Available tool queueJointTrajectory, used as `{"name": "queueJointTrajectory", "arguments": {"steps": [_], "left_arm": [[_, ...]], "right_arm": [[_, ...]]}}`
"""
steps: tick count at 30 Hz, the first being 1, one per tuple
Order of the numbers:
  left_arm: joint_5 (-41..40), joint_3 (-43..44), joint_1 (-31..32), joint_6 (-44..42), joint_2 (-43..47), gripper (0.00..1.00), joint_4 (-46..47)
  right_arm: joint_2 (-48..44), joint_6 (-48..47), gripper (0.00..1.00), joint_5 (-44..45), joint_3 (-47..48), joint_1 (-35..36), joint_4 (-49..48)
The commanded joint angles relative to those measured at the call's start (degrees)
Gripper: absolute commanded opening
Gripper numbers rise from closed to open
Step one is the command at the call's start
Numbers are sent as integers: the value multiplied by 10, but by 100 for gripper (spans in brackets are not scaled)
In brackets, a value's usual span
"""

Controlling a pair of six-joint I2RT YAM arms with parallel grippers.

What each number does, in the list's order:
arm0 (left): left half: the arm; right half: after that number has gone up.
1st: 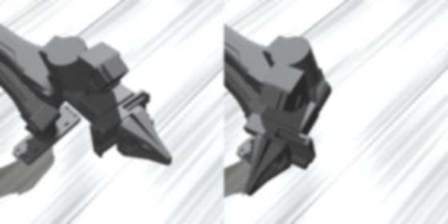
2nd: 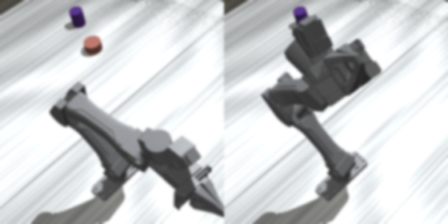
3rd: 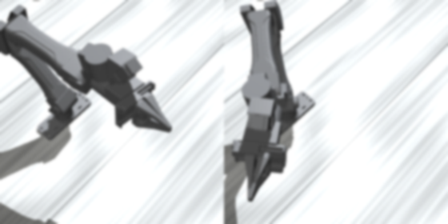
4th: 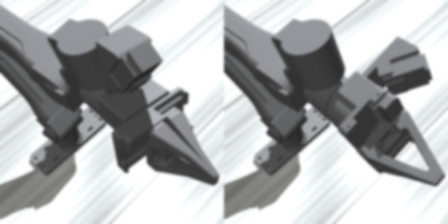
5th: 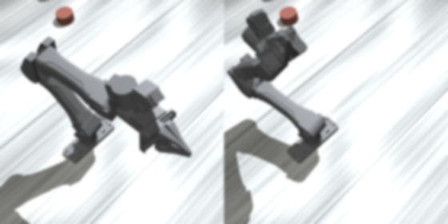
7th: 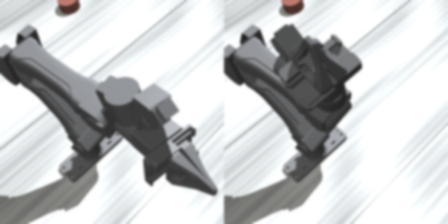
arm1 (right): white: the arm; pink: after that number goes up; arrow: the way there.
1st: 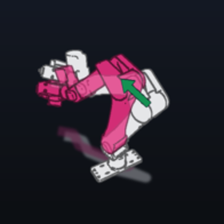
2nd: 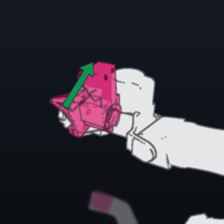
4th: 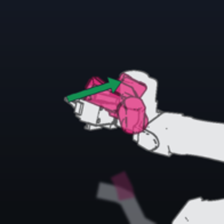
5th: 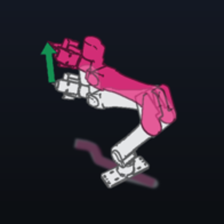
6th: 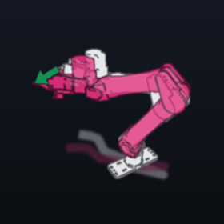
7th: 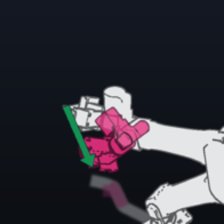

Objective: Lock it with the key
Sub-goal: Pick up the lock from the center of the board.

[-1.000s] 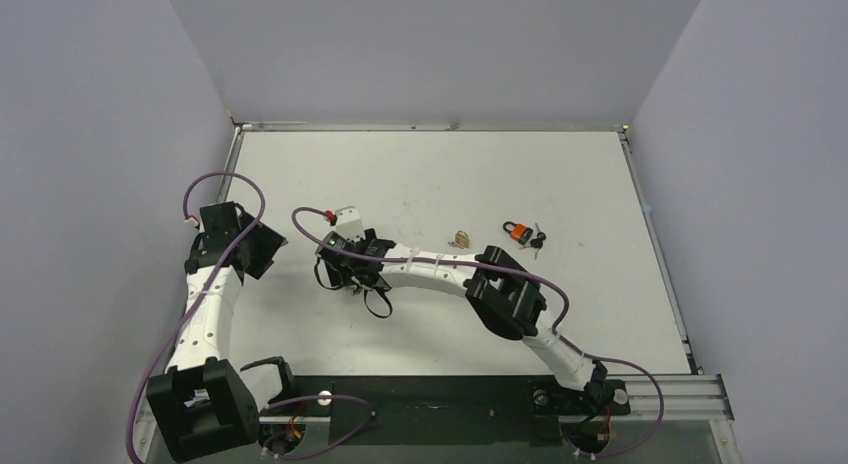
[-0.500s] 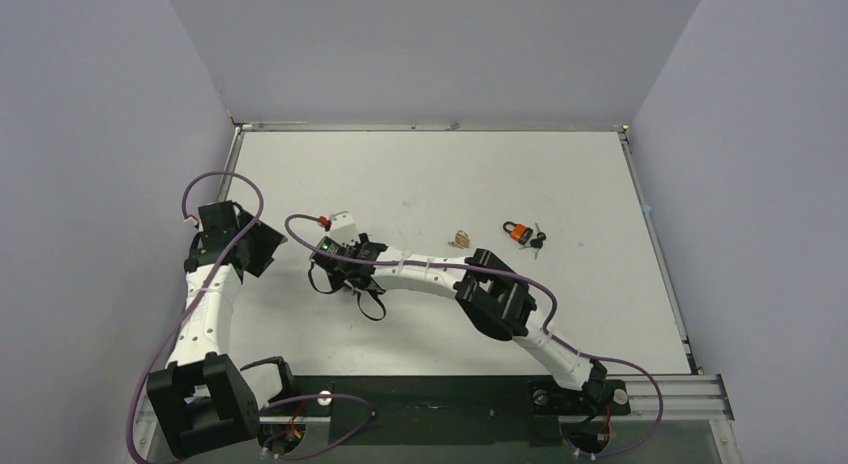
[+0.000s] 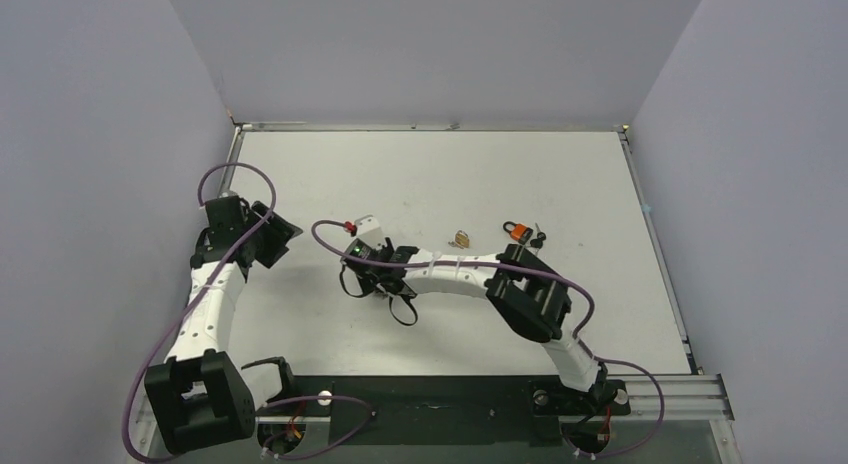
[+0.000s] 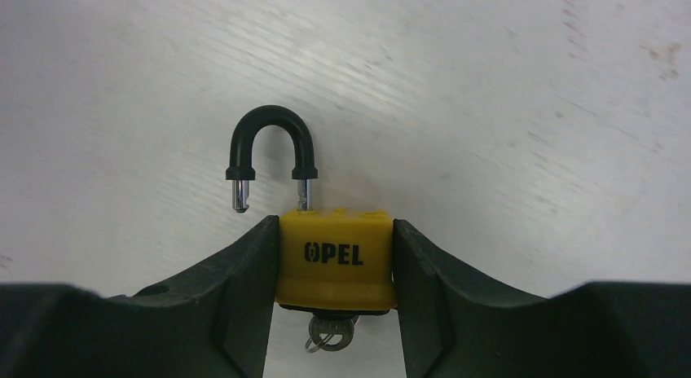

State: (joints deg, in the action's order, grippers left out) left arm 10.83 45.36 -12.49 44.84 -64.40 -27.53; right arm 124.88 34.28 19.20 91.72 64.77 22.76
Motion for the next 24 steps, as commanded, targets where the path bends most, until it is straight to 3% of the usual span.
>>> {"name": "queueJointTrajectory", "arguments": {"steps": [1, 5, 11, 19, 24], "left_arm": [[84, 30, 57, -48, -17, 53, 43], [119, 75, 125, -72, -24, 53, 41], [221, 123, 169, -74, -27, 53, 76], [389, 144, 207, -15, 13, 53, 233], [398, 168, 280, 7, 3, 53, 241]], "right_arm": [[-151, -53, 0, -1, -72, -26, -74], [-265, -101, 0, -19, -154, -40, -117], [-414, -152, 0, -65, -260, -58, -142], [-549, -212, 0, -91, -295, -64, -99], [-596, -248, 0, -43, -290, -51, -59]]}}
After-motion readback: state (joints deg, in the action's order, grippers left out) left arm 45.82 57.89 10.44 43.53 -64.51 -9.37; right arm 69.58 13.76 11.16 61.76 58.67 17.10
